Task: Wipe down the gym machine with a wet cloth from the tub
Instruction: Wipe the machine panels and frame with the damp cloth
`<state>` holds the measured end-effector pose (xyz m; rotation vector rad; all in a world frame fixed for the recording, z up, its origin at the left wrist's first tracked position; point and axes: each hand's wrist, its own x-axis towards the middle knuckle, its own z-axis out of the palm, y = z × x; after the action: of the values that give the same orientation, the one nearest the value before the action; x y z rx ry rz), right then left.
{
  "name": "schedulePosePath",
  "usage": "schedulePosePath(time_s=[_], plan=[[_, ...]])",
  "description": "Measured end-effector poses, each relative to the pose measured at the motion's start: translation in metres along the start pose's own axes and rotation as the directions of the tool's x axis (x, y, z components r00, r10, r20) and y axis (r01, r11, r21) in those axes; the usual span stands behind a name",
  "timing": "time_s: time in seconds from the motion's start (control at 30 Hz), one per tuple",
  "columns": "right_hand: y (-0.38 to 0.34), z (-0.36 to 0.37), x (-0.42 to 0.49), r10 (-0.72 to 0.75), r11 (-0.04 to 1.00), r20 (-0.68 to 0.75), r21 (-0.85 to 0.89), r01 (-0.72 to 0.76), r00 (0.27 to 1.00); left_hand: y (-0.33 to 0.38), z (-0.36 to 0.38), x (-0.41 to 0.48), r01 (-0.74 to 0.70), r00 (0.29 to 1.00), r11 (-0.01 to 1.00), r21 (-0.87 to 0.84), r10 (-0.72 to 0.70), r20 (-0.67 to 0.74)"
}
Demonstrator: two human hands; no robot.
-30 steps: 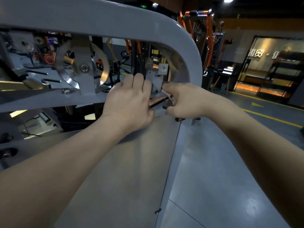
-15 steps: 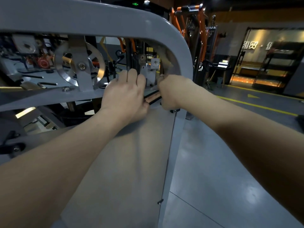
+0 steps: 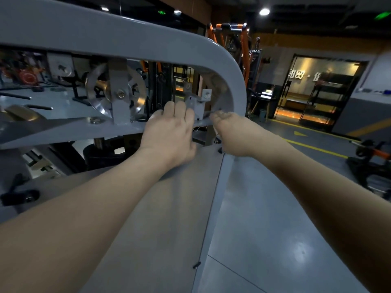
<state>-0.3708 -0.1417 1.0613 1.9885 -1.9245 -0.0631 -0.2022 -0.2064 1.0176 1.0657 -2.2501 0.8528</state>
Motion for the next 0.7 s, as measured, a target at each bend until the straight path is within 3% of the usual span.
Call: schedulePosePath(time_s=[0.2,0.27,0.37,0.5,0.7], plan=[[-0.003,-0.007,0.035,0.069,0.982,0.121,0.165,-0.089,0.99,-0.002,0.004,0.0,-0.039,0.999,0.998,0.041,0.04,-0.029],[-0.004,-0.003,0.041,0.083,0.977,0.095,0.191,-0.1,0.992,-0.002,0.002,0.0,-0.035,0.999,0.998,0.055,0.036,-0.025],[-0.001,0.013,0.042,0.069,0.962,-0.035,0.268,-0.057,0.997,0.0,-0.003,-0.004,-0.028,0.999,0.997,0.074,0.027,0.019],[0.0,0.042,0.02,-0.009,0.883,-0.36,0.435,0.176,0.933,0.005,-0.01,-0.015,-0.017,0.995,1.0,0.026,0.014,0.096],[-0.008,0.057,-0.025,0.076,0.805,-0.446,0.556,0.209,0.892,0.019,-0.024,-0.052,-0.034,0.999,0.989,-0.143,0.033,-0.008]])
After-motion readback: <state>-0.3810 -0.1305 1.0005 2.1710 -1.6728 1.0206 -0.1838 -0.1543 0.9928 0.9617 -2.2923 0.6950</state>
